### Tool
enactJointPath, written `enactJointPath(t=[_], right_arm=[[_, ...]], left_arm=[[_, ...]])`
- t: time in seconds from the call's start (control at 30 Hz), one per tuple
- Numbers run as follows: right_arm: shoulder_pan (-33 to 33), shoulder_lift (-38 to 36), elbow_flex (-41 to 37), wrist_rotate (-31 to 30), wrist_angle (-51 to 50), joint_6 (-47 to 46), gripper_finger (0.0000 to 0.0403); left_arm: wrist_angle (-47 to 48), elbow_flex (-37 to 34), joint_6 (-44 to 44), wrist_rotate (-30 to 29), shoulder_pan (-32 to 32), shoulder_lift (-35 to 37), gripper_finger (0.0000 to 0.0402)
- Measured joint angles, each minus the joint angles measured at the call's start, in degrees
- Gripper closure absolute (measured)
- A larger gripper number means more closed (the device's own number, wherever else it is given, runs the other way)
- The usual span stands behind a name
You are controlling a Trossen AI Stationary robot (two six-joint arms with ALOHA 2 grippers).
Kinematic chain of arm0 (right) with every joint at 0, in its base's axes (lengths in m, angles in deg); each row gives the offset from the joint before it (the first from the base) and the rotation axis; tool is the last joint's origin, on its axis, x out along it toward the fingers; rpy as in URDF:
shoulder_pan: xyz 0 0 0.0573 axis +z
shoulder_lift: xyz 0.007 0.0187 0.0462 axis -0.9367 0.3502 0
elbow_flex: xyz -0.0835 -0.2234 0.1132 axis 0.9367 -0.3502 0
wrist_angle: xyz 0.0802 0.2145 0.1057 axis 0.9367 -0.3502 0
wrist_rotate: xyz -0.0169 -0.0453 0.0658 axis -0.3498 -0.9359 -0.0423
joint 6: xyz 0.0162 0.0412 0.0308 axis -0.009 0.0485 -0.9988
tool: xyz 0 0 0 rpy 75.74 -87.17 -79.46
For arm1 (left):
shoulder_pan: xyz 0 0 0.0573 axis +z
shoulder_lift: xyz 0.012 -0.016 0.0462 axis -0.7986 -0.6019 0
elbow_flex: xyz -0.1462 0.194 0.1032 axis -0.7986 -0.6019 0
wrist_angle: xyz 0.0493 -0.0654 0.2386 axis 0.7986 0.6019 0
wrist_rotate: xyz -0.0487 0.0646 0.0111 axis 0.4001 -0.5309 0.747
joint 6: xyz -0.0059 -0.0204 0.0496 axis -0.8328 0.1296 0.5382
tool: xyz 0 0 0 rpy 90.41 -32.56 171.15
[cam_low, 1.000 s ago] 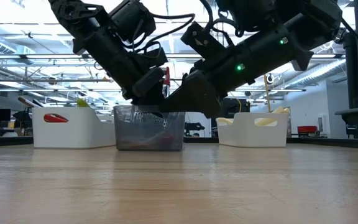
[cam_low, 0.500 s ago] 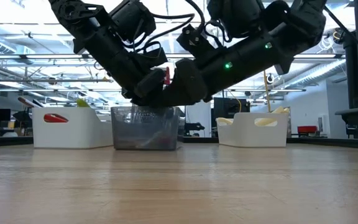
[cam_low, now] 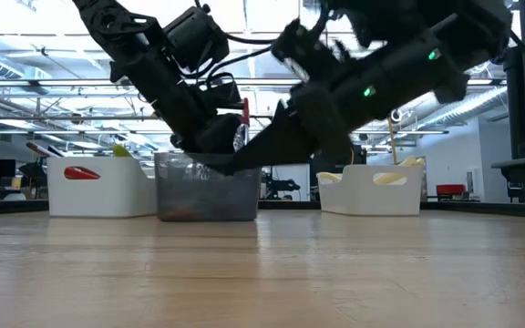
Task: Pick & Place Kitchen Items
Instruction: Adjust the red spatula in the black bin, then return to Home Position
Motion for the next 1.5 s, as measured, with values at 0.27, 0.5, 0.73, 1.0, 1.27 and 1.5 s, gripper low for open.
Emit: enactJointPath(t=[0.27, 0.5, 0.73, 1.0, 1.27, 1.5], right_arm=[[1.03, -1.86, 0.08, -4.71, 0.96, 1.13, 0.0234], [2.67, -7.2, 0.13, -4.69, -5.66, 2.19, 0.0234], [4.71, -15.81, -0.04, -4.64, -17.72, -0.04, 0.0234], [5.58, -24.34, -0.92, -4.68, -23.21, 0.67, 0.0237], [5.56, -32.38, -6.09, -4.61, -22.88, 4.13, 0.0325], [5.56, -41.1, -12.24, -4.69, -22.95, 4.77, 0.0392]], left_arm=[[-0.13, 0.0, -2.13, 0.22, 0.78, 0.04, 0.0163], [2.93, -0.07, -5.77, 4.62, -0.7, 5.92, 0.0163], [10.19, -0.02, -7.61, 5.65, -2.8, 17.4, 0.0168], [17.41, 0.0, -2.37, 5.36, -6.72, 27.02, 0.0271], [22.54, 0.0, -1.8, 4.89, -9.04, 36.32, 0.0392], [29.29, 0.0, -1.5, -0.74, -9.29, 45.52, 0.0374]])
